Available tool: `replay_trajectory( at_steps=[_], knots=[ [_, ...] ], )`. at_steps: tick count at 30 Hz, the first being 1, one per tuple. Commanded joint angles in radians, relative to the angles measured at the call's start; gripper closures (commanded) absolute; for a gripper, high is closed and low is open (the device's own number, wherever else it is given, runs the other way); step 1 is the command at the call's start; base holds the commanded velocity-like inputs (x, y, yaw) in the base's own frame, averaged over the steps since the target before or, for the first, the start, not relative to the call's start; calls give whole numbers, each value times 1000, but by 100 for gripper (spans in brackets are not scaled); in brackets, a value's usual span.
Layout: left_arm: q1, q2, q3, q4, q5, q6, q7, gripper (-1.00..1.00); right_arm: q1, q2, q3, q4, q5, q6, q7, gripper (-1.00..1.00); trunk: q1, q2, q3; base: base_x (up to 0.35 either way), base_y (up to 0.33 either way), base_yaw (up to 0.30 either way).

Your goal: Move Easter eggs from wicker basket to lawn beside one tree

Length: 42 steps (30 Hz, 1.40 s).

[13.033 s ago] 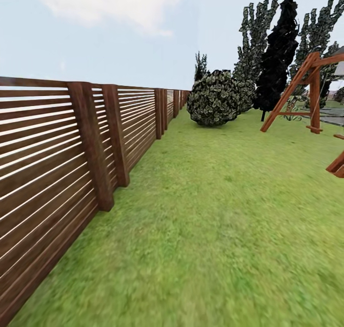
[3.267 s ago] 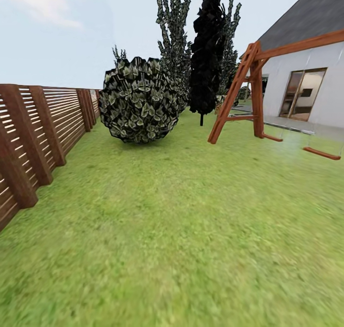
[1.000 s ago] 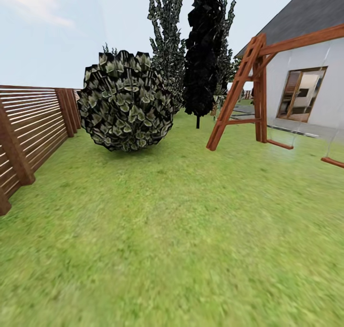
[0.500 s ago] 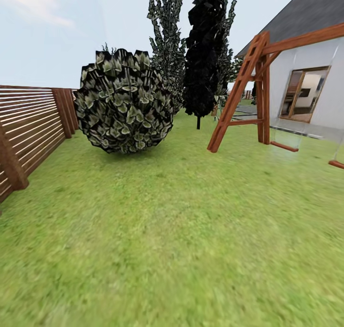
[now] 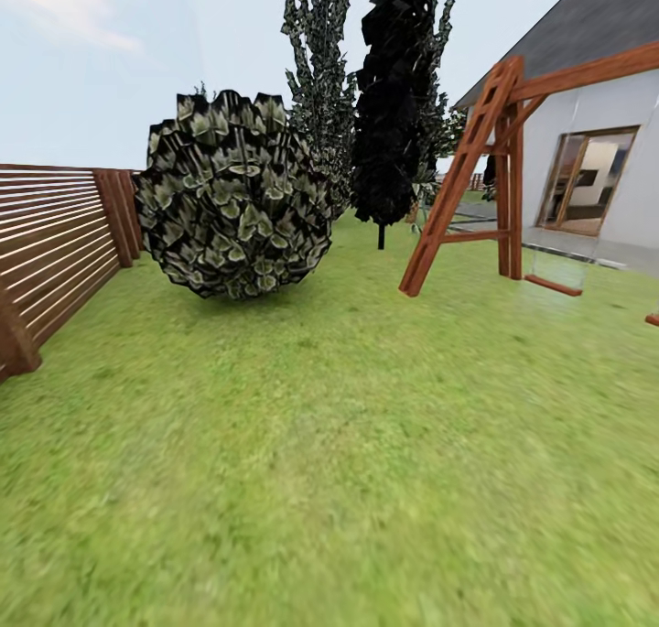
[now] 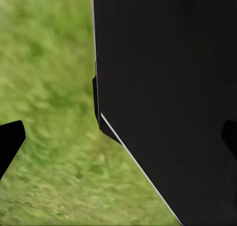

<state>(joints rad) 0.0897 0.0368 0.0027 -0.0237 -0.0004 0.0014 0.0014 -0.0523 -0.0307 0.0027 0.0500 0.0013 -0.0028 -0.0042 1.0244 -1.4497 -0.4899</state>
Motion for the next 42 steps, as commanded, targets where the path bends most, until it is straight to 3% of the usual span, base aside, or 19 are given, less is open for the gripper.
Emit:
replay_trajectory(
  at_steps=[1, 42],
  knots=[
    [1, 0, 0, -2, 1, 0, 0, -100, -1, 0, 0, 2, 0, 0, 0, -100, 1, 0, -1, 335, 0, 0],
    [1, 0, -1, -2, 1, 0, 0, -100, -1, 0, 0, 2, 0, 0, 0, -100, 1, 0, -1, 335, 0, 0]
  ],
)
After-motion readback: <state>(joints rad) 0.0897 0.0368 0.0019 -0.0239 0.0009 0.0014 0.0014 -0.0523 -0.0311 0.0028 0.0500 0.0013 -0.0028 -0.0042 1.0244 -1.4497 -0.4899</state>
